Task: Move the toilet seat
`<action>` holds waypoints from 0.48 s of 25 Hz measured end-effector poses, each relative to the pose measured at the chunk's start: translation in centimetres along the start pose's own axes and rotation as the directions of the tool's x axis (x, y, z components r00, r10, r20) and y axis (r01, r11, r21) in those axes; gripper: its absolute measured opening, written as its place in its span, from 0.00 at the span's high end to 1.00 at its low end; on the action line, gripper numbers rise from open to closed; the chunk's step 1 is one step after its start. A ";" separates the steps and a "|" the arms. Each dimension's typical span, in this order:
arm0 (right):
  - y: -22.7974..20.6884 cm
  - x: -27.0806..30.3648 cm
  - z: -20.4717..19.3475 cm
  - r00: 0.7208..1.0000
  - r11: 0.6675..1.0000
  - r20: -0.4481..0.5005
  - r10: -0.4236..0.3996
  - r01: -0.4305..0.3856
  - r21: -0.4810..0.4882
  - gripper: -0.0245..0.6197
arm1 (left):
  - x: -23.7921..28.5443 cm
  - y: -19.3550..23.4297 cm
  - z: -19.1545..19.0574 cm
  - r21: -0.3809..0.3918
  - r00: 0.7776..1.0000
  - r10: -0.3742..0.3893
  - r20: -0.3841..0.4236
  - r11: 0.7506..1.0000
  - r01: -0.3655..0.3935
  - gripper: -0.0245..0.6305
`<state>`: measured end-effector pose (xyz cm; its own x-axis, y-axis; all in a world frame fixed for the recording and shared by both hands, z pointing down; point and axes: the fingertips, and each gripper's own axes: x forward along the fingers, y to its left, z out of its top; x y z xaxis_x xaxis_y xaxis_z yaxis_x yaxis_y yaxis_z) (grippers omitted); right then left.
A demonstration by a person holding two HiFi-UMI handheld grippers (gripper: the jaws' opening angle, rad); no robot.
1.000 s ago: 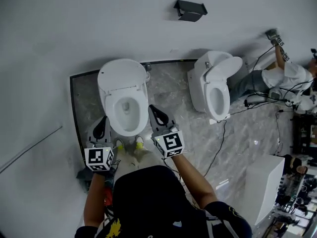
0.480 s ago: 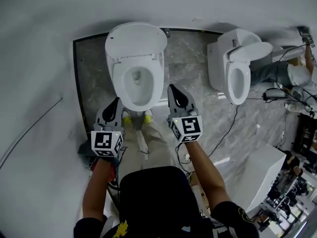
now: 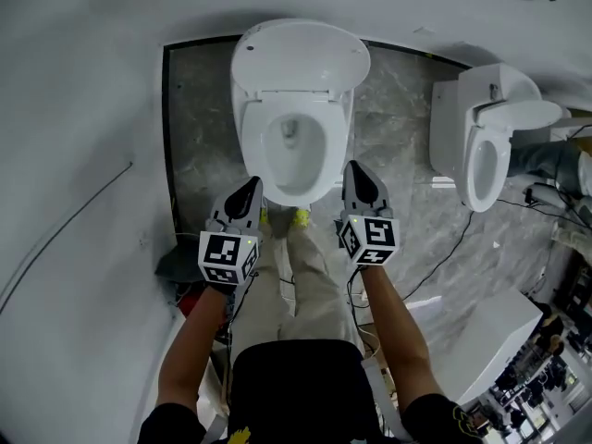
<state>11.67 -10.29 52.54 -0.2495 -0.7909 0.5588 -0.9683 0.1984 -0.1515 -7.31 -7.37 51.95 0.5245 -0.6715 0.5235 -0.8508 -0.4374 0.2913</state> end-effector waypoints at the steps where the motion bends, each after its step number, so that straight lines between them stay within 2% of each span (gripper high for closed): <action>1: -0.3 0.5 -0.8 1.000 1.000 -0.008 -0.011 0.011 0.018 0.92 | 0.4 0.2 -0.4 -0.006 1.000 -0.005 -0.001 1.000 0.005 0.94; 6: -2.0 2.3 -4.7 0.997 0.996 -0.055 -0.053 0.057 0.076 0.92 | 2.4 1.3 -3.1 -0.025 0.999 -0.009 -0.030 1.000 0.008 0.94; 12: -3.5 3.9 -9.3 0.988 0.994 -0.134 -0.082 0.092 0.065 0.92 | 4.6 2.6 -6.5 -0.040 0.998 0.002 -0.070 0.999 -0.005 0.94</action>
<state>14.02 -8.66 62.81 -0.1679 -0.7199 0.6735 -0.9845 0.0873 -0.1522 -7.39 -7.68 60.34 0.5192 -0.6287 0.5789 -0.8539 -0.4099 0.3206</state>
